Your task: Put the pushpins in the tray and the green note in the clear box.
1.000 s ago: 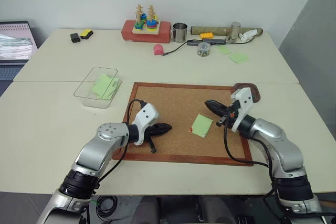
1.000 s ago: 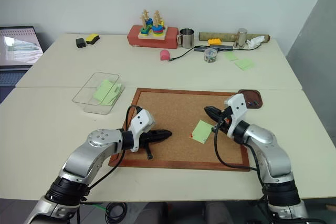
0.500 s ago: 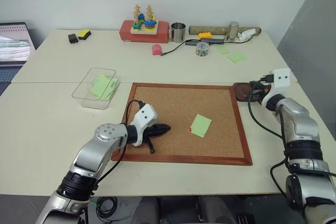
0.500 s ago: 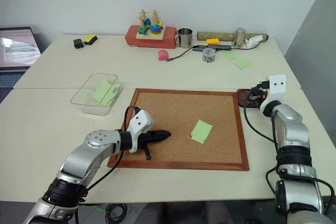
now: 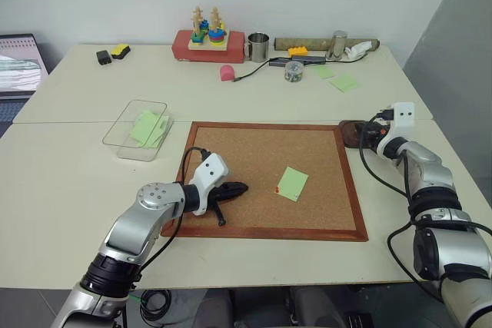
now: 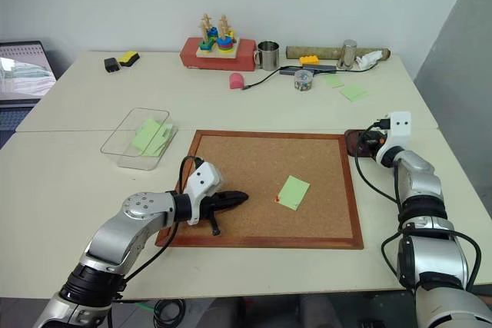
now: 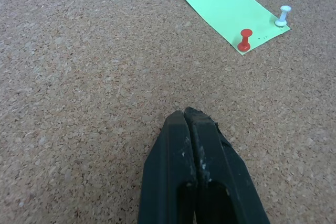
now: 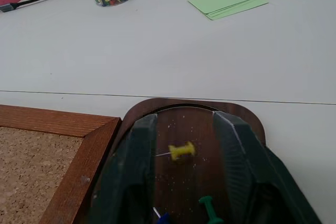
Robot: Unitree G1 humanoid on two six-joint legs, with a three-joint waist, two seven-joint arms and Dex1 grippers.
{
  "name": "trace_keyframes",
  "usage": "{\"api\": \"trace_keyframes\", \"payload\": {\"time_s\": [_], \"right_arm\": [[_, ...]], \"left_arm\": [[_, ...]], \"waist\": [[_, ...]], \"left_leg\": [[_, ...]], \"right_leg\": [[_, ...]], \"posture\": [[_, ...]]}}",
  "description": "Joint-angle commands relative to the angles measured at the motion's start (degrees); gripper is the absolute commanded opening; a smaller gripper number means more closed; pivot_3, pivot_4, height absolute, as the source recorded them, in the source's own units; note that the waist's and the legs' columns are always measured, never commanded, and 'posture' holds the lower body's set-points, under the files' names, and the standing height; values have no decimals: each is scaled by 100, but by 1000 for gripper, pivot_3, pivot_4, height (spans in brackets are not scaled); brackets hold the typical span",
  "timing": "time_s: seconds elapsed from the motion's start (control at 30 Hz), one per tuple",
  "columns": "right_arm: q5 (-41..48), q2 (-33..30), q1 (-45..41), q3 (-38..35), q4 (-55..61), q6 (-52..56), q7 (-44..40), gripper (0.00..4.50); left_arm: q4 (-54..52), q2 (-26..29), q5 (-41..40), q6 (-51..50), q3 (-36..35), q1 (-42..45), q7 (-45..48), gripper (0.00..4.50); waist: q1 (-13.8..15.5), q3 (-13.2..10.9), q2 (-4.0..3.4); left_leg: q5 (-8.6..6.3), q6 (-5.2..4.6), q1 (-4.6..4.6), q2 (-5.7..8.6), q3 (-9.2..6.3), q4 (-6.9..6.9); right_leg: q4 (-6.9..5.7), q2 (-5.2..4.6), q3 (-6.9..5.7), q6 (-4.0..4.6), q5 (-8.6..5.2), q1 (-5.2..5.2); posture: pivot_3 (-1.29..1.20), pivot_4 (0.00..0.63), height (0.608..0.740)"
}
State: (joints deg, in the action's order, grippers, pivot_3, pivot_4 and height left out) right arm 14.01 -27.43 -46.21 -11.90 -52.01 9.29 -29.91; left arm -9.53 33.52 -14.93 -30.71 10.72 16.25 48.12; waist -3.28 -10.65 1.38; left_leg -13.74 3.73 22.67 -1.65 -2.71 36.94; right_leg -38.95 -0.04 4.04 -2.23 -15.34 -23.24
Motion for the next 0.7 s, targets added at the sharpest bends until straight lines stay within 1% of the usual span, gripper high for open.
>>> {"api": "trace_keyframes", "payload": {"time_s": [0.03, 0.17, 0.2, 0.23, 0.3, 0.37, 0.5, 0.6, 0.7], "right_arm": [[-15, -121, -184, -94, 25, -169, -72, 2749], [-10, -205, -124, -118, 143, -202, -72, 3544], [-12, -214, -117, -120, 157, -211, -69, 3843], [-20, -224, -93, -104, 220, -237, -89, 4051], [225, -208, 246, -42, 1118, -10, -501, 4372], [408, -224, 579, 55, 1923, 275, -860, 4372], [1249, -293, 1751, 419, 4486, 1451, -1609, 4372], [1631, -357, 2444, 686, 5802, 2076, -1763, 4372], [1617, -450, 3103, 1121, 6731, 2214, -1904, 4372]], "left_arm": [[-37, 81, 95, -23, -5, -86, -20, 0], [8, 57, 102, 1, 21, -53, -15, 0], [12, 55, 102, 2, 24, -49, -14, 0], [16, 55, 103, 6, 25, -48, -12, 0], [45, 55, 104, 21, 33, -38, 5, 0], [56, 48, 105, 13, 46, -17, 11, 0], [76, 41, 111, 27, 59, -6, 14, 0], [89, 49, 106, 37, 58, -1, 23, 0], [110, 58, 101, 47, 65, 11, 45, 0]], "waist": [[0, 0, 0], [0, 0, 0], [0, 0, 0], [1, 0, 0], [2, 0, -1], [3, 0, -1], [13, 0, -2], [22, 1, -5], [31, 0, -5]], "left_leg": [[0, 0, 0, 0, 0, 0], [0, 0, 0, 0, 0, 0], [0, 0, 0, 0, 0, 0], [0, 0, 0, 0, 0, 0], [0, 0, 0, 0, 0, 0], [0, 0, 1, 0, -3, -2], [0, 0, 3, -1, -12, 0], [0, 0, 4, -1, -17, -1], [0, 0, 4, -1, -18, 2]], "right_leg": [[0, 0, 0, 0, 0, 0], [0, 0, 0, 0, 0, 0], [0, 0, 0, 0, 0, 0], [0, 0, 0, 0, 0, 0], [0, 0, 0, 0, 0, 0], [0, 0, -2, -1, 0, 0], [-1, 0, -8, -1, -1, 0], [-2, 0, -13, -2, -1, 1], [-2, 0, -14, -28, -16, 3]], "posture": [[0, 150, 740], [0, 150, 740], [0, 150, 740], [0, 150, 740], [0, 150, 740], [0, 150, 740], [0, 150, 740], [0, 150, 740], [0, 150, 740]]}}
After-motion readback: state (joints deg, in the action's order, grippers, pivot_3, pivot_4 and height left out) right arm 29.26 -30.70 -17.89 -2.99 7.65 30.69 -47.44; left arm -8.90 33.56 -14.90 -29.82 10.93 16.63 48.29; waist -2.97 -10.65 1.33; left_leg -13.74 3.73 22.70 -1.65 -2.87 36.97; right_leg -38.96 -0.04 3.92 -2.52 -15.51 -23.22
